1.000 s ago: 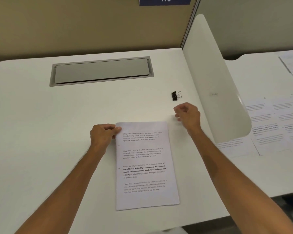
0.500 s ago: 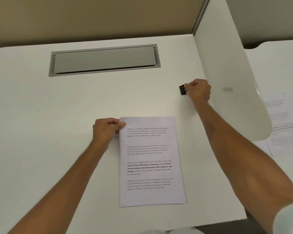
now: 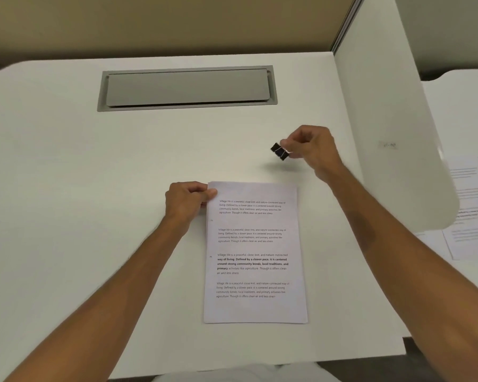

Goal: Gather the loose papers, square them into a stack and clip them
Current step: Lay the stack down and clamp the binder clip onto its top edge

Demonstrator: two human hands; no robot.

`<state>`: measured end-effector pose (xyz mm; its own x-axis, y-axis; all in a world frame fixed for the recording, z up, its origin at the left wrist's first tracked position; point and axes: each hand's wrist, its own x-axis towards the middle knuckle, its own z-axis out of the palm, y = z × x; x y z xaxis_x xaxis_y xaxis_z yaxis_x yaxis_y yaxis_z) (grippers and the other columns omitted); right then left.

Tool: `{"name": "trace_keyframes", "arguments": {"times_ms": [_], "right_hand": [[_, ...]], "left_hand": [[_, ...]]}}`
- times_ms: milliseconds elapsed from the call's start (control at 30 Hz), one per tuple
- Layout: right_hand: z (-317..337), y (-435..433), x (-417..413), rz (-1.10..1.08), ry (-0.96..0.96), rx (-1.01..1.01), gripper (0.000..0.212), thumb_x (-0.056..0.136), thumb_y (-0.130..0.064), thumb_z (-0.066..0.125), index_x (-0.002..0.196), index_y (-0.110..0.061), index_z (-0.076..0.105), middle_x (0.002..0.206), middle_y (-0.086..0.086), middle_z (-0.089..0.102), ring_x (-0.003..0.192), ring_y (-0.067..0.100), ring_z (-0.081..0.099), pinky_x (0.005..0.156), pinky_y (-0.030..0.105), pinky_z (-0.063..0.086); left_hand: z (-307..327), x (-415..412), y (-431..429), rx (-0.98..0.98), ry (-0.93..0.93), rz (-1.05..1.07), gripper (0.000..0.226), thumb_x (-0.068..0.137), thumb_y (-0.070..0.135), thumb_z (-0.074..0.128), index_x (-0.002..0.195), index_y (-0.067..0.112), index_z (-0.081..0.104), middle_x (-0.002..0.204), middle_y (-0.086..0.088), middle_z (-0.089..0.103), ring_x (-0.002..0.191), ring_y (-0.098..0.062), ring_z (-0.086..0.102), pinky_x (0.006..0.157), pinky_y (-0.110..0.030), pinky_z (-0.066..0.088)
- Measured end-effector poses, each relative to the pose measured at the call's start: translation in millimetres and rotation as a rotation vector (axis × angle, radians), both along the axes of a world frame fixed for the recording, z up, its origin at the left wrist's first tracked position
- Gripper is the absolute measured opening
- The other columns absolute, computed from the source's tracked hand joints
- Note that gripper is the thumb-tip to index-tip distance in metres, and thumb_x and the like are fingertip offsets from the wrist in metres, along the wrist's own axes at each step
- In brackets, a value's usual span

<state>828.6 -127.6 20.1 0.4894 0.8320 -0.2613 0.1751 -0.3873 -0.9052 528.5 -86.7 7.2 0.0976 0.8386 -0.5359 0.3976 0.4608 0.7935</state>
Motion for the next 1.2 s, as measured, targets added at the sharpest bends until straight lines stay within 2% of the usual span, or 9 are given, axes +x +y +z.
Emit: {"name": "trace_keyframes", "arguments": {"times_ms": [167,267,367,467,633,833,967,1067,1200], "right_hand": [[12,7,-44,0.243,-0.004,0.005,0.039,0.066,-0.008,0.091,0.102,-0.007,0.076,0.087,0.009,0.075,0.075,0.016,0.071,0.079,0.028,0.060],[19,14,-66,0.359,-0.039,0.005,0.035,0.066,-0.005,0.090,0.100,-0.007,0.078,0.085,0.006,0.076,0.073,0.014,0.072,0.080,0.029,0.060],[23,20,-80,0.421,-0.130,0.018,0.030,0.067,-0.008,0.089,0.095,-0.009,0.079,0.081,0.003,0.077,0.069,0.008,0.072,0.076,0.021,0.058],[24,25,-88,0.446,-0.165,0.018,0.028,0.067,-0.009,0.089,0.093,-0.009,0.080,0.079,0.002,0.077,0.066,0.006,0.071,0.073,0.018,0.057],[22,29,-90,0.510,-0.191,-0.035,0.027,0.067,-0.009,0.091,0.091,-0.011,0.079,0.075,-0.002,0.075,0.064,0.001,0.068,0.064,0.008,0.048],[19,30,-93,0.546,-0.201,-0.056,0.027,0.066,-0.010,0.092,0.090,-0.012,0.080,0.074,-0.005,0.075,0.064,0.000,0.069,0.063,0.008,0.049],[19,31,-97,0.565,-0.187,-0.055,0.026,0.066,-0.009,0.092,0.088,-0.013,0.079,0.074,-0.004,0.075,0.064,0.001,0.069,0.064,0.009,0.050],[18,34,-101,0.579,-0.183,-0.051,0.027,0.066,-0.009,0.092,0.089,-0.010,0.079,0.075,-0.002,0.075,0.065,0.002,0.069,0.063,0.009,0.049],[18,37,-106,0.591,-0.188,-0.043,0.027,0.067,-0.010,0.091,0.091,-0.009,0.080,0.076,-0.001,0.076,0.067,0.004,0.070,0.064,0.009,0.049]], "left_hand": [[1,-2,0,0.007,0.007,0.004,0.018,0.073,0.008,0.088,0.069,0.018,0.074,0.075,0.000,0.072,0.067,-0.021,0.065,0.075,-0.029,0.058],[0,-2,0,0.024,0.011,-0.005,0.018,0.073,0.008,0.088,0.068,0.019,0.074,0.075,-0.001,0.072,0.068,-0.021,0.064,0.072,-0.028,0.057],[-1,-2,-1,0.048,0.024,-0.018,0.013,0.072,0.011,0.089,0.075,0.015,0.076,0.079,-0.004,0.074,0.065,-0.021,0.064,0.068,-0.026,0.056],[-1,-1,-1,0.054,0.041,-0.016,0.016,0.072,0.013,0.089,0.083,0.011,0.078,0.082,-0.006,0.075,0.064,-0.020,0.064,0.073,-0.029,0.059],[0,-1,-2,0.069,0.044,-0.017,0.014,0.073,0.013,0.089,0.079,0.015,0.077,0.077,-0.003,0.074,0.064,-0.020,0.062,0.076,-0.033,0.059],[-2,-1,-2,0.065,0.048,-0.006,0.018,0.073,0.014,0.089,0.087,0.010,0.078,0.081,-0.003,0.075,0.065,-0.020,0.064,0.080,-0.035,0.062],[-2,-1,-2,0.075,0.051,-0.007,0.016,0.073,0.014,0.090,0.083,0.013,0.077,0.080,-0.002,0.074,0.066,-0.021,0.066,0.078,-0.033,0.061],[-2,-2,-3,0.088,0.047,-0.004,0.015,0.073,0.013,0.089,0.078,0.016,0.075,0.077,0.000,0.073,0.066,-0.020,0.065,0.072,-0.026,0.057],[-4,-5,-3,0.093,0.065,0.003,0.021,0.074,0.015,0.088,0.091,0.006,0.079,0.085,-0.005,0.077,0.070,-0.020,0.070,0.069,-0.020,0.053]]}}
